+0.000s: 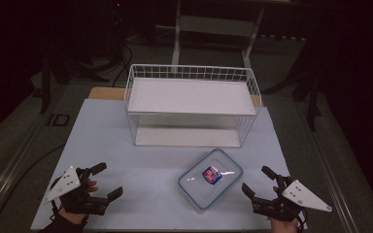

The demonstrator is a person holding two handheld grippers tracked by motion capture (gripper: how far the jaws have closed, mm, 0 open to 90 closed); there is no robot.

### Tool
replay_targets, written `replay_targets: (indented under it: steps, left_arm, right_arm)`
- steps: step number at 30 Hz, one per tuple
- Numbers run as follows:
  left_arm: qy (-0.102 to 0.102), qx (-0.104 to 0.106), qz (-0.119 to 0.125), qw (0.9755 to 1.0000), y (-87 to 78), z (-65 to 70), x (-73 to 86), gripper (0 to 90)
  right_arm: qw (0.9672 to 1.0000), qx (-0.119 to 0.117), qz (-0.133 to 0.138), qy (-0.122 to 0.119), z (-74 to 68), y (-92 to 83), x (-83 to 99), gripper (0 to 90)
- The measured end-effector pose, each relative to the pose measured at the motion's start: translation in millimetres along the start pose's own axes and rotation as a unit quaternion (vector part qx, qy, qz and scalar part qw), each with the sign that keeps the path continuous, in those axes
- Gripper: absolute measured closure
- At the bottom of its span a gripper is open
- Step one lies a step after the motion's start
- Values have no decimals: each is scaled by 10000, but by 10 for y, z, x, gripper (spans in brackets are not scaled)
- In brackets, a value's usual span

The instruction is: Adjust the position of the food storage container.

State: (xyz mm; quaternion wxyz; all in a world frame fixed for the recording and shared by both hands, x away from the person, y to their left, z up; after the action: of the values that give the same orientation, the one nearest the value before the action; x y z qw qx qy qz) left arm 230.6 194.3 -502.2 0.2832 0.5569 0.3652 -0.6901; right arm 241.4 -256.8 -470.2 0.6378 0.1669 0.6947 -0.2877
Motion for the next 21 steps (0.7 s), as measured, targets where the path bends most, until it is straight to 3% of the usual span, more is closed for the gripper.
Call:
replay_targets:
  steps: [5, 10, 12, 14, 16, 18, 21]
  left_arm:
    - [27, -4, 12, 10000, 1, 8, -1, 3]
    - [73, 37, 8, 10000, 5, 23, 3, 3]
    - [97, 46, -2, 9999, 7, 26, 11, 3]
    - [85, 43, 1, 10000, 8, 24, 13, 3]
    - [85, 44, -2, 10000, 13, 23, 12, 3]
    - [101, 26, -8, 9999, 20, 24, 15, 3]
    - [123, 21, -15, 9999, 23, 29, 15, 3]
  right_arm:
    - [9999, -67, -115, -4, -72, 15, -38, 129]
    - [10000, -23, -28, -1, -120, 9, -111, 117]
    - [9998, -116, -182, -1, -160, 35, -162, 111]
    - [9988, 27, -497, 38, -151, 59, -150, 111]
    - [9980, -252, -560, 138, -182, 58, -123, 113]
    - [9978, -202, -620, 130, -187, 60, -106, 119]
    - [9961, -365, -788, 159, -223, 59, -57, 161]
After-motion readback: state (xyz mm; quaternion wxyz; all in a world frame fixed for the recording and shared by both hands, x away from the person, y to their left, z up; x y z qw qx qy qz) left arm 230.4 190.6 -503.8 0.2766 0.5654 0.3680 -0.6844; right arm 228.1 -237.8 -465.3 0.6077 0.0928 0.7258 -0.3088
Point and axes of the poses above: each handheld gripper's, and its own axes: y roughly forward along the jaws, x roughly out of its underside, z roughly to its right, the point moved 6 cm from there along y, roughly forward along the jaws, and after that the axes turned 13 degrees about -x, right-handed, at the moved point
